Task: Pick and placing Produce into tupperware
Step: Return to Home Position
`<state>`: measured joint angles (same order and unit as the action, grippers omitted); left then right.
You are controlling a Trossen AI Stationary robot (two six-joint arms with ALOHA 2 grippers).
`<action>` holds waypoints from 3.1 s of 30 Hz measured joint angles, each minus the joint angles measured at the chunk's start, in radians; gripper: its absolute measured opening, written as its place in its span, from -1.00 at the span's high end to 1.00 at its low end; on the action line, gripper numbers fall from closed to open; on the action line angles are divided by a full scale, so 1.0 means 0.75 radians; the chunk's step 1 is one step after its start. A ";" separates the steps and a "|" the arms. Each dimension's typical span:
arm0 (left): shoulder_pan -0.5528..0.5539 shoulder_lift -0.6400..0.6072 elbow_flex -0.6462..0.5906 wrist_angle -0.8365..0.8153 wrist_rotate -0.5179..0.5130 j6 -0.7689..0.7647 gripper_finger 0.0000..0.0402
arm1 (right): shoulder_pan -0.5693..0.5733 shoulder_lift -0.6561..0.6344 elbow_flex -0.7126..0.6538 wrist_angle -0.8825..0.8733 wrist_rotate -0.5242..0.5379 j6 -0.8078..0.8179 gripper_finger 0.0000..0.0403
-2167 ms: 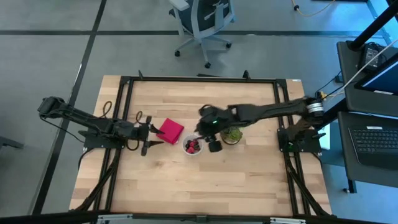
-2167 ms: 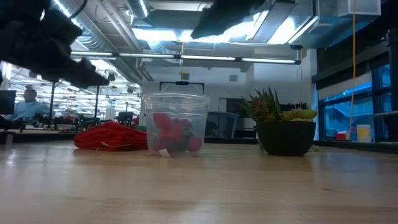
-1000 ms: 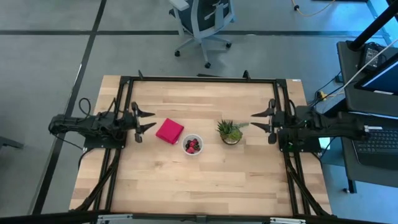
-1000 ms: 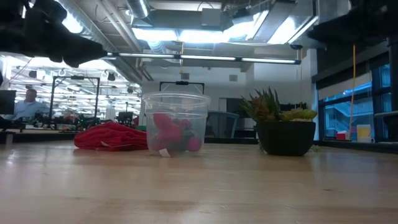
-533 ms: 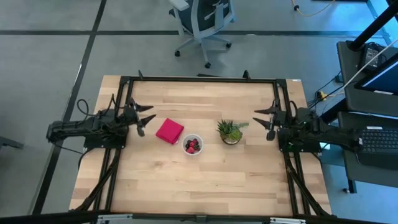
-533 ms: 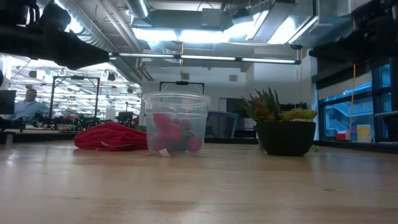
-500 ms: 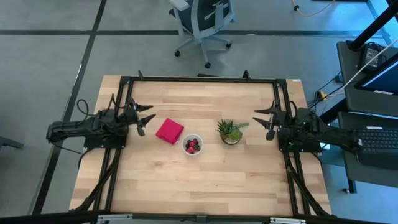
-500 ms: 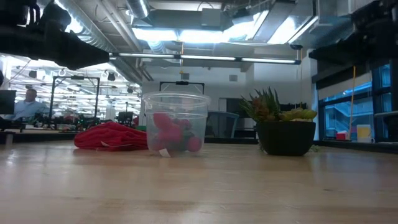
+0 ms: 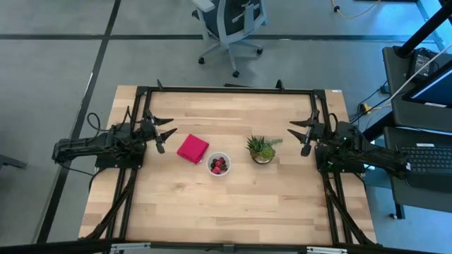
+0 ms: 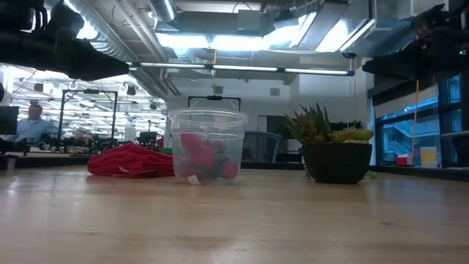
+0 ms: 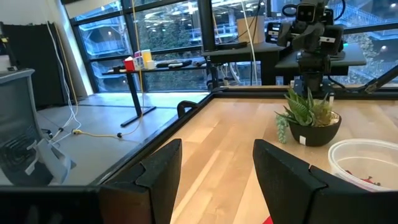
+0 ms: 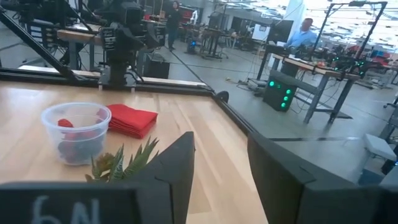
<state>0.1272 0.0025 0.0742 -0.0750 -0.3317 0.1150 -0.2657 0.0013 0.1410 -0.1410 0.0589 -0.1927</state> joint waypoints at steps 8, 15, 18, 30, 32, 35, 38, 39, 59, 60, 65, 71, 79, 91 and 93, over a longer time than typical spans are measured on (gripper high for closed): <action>-0.001 0.000 0.000 -0.001 0.000 -0.001 0.04 | 0.000 0.000 0.000 0.014 0.000 0.044 0.25; -0.001 0.000 0.000 -0.001 0.000 0.000 0.04 | 0.000 0.000 0.000 0.031 -0.001 0.080 0.25; -0.001 0.000 0.000 -0.001 0.000 -0.001 0.04 | 0.001 0.000 0.000 0.041 -0.002 0.083 0.25; -0.001 0.000 0.000 -0.001 0.000 0.000 0.04 | 0.001 0.000 -0.177 0.333 -0.085 0.132 0.25; -0.001 0.000 0.000 -0.002 0.000 -0.001 0.04 | 0.001 0.004 -0.179 0.307 -0.086 0.152 0.25; -0.001 0.000 0.000 -0.001 0.000 0.000 0.04 | 0.001 0.003 -0.179 0.291 -0.122 0.152 0.25; -0.001 0.000 0.000 -0.001 0.000 0.000 0.04 | 0.001 0.003 -0.179 0.290 -0.142 0.156 0.25; -0.001 0.000 0.000 -0.001 0.000 0.000 0.04 | 0.001 0.003 -0.179 0.286 -0.142 0.158 0.25; -0.001 0.000 0.000 -0.001 0.000 0.000 0.04 | 0.001 0.004 -0.179 0.220 -0.141 0.389 0.25; -0.001 0.000 0.000 -0.001 0.000 -0.001 0.04 | 0.001 0.004 -0.179 0.220 -0.141 0.389 0.25; -0.001 0.000 0.000 -0.001 0.000 -0.001 0.04 | 0.001 0.004 -0.179 0.220 -0.140 0.387 0.25; -0.001 0.000 0.000 -0.001 0.000 -0.001 0.04 | 0.001 0.004 -0.179 0.220 -0.140 0.387 0.25; -0.001 0.000 0.000 -0.001 0.000 -0.001 0.04 | 0.001 0.004 -0.179 0.220 -0.140 0.386 0.25; -0.001 0.000 0.000 -0.001 0.000 -0.001 0.04 | 0.001 0.004 -0.179 0.220 -0.140 0.386 0.25; -0.001 0.000 0.000 -0.001 0.000 -0.001 0.04 | 0.001 0.004 -0.179 0.220 -0.140 0.386 0.25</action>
<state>0.1265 0.0025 0.0742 -0.0756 -0.3317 0.1143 -0.2653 0.0040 0.0067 0.0242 -0.0460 0.0971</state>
